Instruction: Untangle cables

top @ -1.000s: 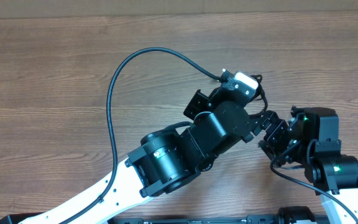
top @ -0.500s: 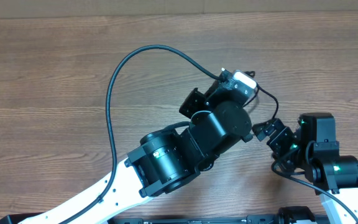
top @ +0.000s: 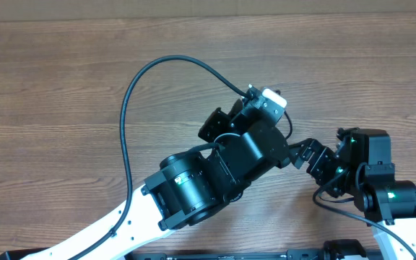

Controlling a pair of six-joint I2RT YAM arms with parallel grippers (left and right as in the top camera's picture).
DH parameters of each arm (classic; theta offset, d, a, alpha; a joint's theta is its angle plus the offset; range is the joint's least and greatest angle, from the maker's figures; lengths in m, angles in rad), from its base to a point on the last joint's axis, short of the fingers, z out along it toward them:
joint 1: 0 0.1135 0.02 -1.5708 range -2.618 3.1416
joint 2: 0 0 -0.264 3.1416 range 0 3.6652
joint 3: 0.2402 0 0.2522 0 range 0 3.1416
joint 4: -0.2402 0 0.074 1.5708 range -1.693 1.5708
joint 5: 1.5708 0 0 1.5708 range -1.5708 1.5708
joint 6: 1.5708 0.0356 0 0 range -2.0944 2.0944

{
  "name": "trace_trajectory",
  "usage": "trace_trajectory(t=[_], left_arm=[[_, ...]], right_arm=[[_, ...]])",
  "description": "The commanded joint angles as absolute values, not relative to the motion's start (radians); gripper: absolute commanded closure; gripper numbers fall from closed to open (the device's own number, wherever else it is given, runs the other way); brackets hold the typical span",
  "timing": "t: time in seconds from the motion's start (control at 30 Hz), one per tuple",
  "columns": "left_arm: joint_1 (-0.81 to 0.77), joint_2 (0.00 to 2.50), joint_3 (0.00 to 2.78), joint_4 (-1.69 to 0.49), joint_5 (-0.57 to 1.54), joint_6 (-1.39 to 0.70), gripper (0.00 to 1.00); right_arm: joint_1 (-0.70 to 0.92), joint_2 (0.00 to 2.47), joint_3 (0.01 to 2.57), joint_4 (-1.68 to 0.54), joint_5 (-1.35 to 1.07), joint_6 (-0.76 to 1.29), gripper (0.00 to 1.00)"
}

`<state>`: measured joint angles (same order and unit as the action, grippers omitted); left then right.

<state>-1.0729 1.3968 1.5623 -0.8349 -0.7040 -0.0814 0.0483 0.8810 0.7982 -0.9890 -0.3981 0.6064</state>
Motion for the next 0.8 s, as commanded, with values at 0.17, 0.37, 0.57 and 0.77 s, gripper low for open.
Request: trace_trajectory(t=[0.17, 0.37, 0.57, 0.77], left_arm=[[-0.994, 1.365, 1.586, -0.933, -0.452, -0.096, 0.96], [-0.896, 1.365, 1.586, -0.974, -0.177, 0.003, 0.96], [-0.886, 1.370, 1.586, -1.063, 0.105, 0.177, 0.96], [-0.906, 1.373, 1.586, -1.096, 0.215, 0.263, 0.96]], right_arm=[[0.051, 0.879, 0.801, -0.948, -0.698, 0.297, 0.00], [0.051, 0.866, 0.801, -0.942, -0.817, 0.163, 0.00], [0.051, 0.824, 0.801, -0.909, -0.932, 0.073, 0.00], [0.051, 0.813, 0.801, -0.871, -0.953, 0.073, 0.00]])
